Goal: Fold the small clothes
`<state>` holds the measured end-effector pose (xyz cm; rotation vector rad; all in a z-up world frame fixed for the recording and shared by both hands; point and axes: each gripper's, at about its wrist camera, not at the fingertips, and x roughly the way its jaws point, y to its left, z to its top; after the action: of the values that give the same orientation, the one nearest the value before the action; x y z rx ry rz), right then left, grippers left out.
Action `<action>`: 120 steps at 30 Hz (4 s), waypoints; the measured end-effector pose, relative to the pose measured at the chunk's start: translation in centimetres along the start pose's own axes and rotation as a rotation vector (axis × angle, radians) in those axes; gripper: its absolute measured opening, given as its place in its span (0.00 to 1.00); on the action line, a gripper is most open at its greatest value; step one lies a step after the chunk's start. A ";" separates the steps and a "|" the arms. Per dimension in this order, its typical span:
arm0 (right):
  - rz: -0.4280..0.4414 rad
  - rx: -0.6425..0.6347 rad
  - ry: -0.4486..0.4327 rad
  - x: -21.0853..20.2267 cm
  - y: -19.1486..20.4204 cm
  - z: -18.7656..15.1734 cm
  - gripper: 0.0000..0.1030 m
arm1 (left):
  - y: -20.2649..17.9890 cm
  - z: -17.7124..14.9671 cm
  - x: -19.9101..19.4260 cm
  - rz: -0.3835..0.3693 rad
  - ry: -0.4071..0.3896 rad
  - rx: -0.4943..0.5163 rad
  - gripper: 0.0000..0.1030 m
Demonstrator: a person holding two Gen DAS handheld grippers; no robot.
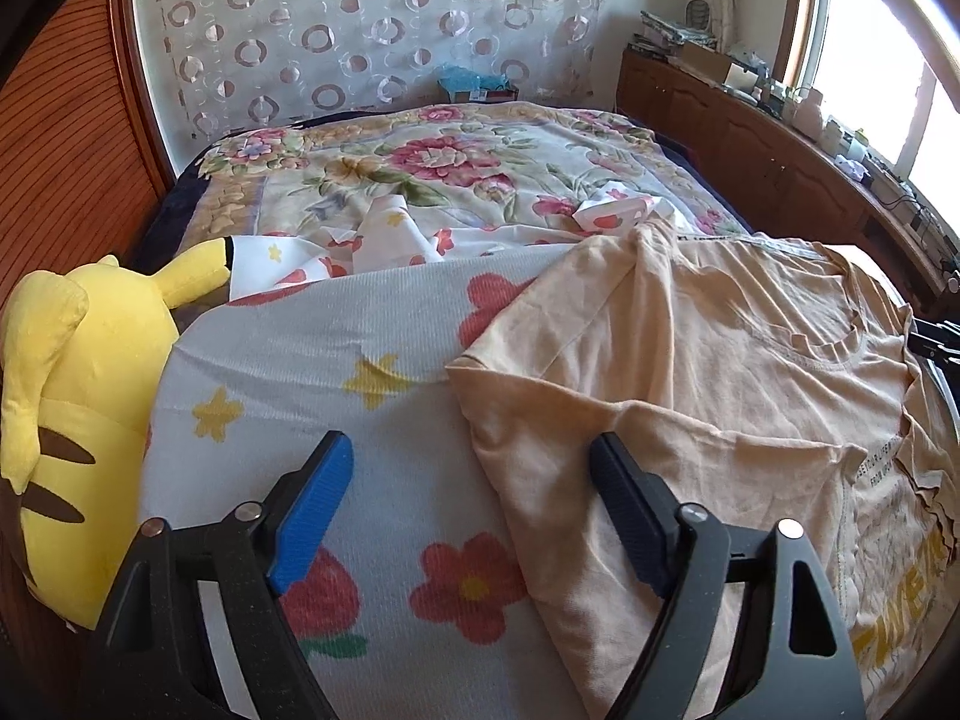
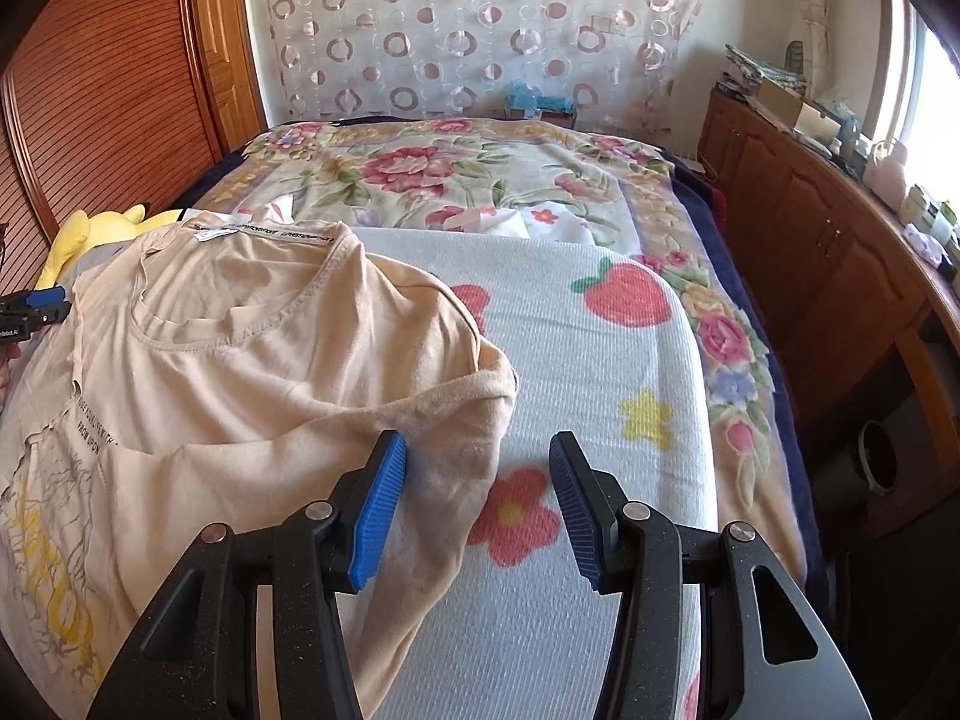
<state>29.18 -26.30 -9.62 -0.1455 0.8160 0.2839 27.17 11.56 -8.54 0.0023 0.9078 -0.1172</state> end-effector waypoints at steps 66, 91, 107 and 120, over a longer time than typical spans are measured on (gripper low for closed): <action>0.111 0.010 -0.065 -17.8 3.7 -20.9 0.06 | -3.2 -21.7 -21.5 -0.047 -0.207 -0.021 0.43; 0.069 -0.031 -0.050 -12.0 2.7 -15.9 0.50 | -3.3 -12.5 -12.0 -0.069 -0.028 0.091 0.76; 0.109 -0.094 0.021 -10.9 2.8 -15.1 0.52 | -5.3 -14.2 -11.2 -0.156 0.055 0.109 0.25; 0.219 -0.145 -0.172 -20.8 4.0 -15.0 0.06 | -6.8 -11.8 -24.8 -0.147 -0.310 0.086 0.07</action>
<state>4.00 -30.10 -4.62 -0.1657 0.6408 0.5552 2.06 7.88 3.98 -0.0023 0.5924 -0.2857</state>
